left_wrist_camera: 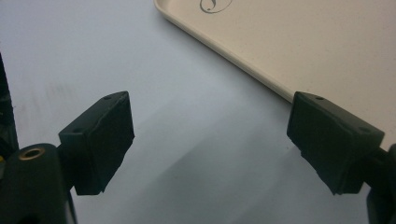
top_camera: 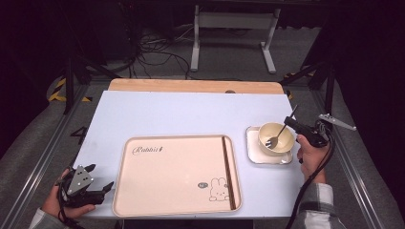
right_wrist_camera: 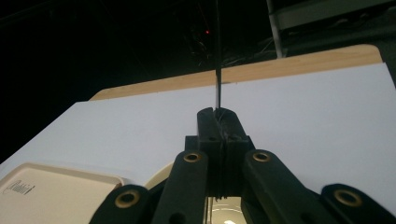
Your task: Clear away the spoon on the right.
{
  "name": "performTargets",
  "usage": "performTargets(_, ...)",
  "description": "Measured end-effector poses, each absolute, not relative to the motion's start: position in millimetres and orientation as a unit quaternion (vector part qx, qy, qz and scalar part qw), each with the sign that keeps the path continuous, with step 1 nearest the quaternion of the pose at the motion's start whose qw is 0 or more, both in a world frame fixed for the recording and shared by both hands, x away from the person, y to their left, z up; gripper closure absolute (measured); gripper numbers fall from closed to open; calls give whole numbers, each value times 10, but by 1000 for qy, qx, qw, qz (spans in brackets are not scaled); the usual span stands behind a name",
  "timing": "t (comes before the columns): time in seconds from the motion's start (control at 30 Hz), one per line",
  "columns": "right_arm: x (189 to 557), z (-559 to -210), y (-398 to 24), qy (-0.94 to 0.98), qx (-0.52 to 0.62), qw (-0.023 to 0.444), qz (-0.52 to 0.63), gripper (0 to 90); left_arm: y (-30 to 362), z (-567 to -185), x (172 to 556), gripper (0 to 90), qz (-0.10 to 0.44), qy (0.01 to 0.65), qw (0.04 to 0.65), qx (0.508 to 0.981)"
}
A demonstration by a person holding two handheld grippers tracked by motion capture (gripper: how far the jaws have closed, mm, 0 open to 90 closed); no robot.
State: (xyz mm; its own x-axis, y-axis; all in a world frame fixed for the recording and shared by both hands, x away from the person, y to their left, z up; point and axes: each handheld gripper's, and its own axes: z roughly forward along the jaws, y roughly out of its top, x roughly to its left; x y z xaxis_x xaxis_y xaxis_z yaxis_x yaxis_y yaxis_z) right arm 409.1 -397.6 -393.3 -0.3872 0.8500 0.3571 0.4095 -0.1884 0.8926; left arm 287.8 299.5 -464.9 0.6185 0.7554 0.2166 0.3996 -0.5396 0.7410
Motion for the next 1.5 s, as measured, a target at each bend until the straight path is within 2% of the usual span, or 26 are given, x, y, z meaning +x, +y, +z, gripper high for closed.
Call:
performTargets(0.07,4014,-3843,-3978,606,508,215,573,900,2992,-4646,2881,156,268,346,332,835)
performTargets(0.3,3835,-3584,-3937,605,475,248,588,900,2994,-4643,2874,156,270,345,332,836)
performTargets(0.6,3705,-3423,-3785,624,436,255,596,900,2986,-4647,2881,156,270,344,331,836)
performTargets(0.9,3590,-3293,-3517,647,384,243,612,900,2987,-4646,2880,156,271,343,330,837)
performTargets(1.17,3556,-3313,-3196,677,351,220,608,900,2989,-4636,2871,156,272,340,330,837)
performTargets(1.5,3593,-3540,-2748,723,321,146,595,900,2997,-4633,2865,155,275,343,328,836)
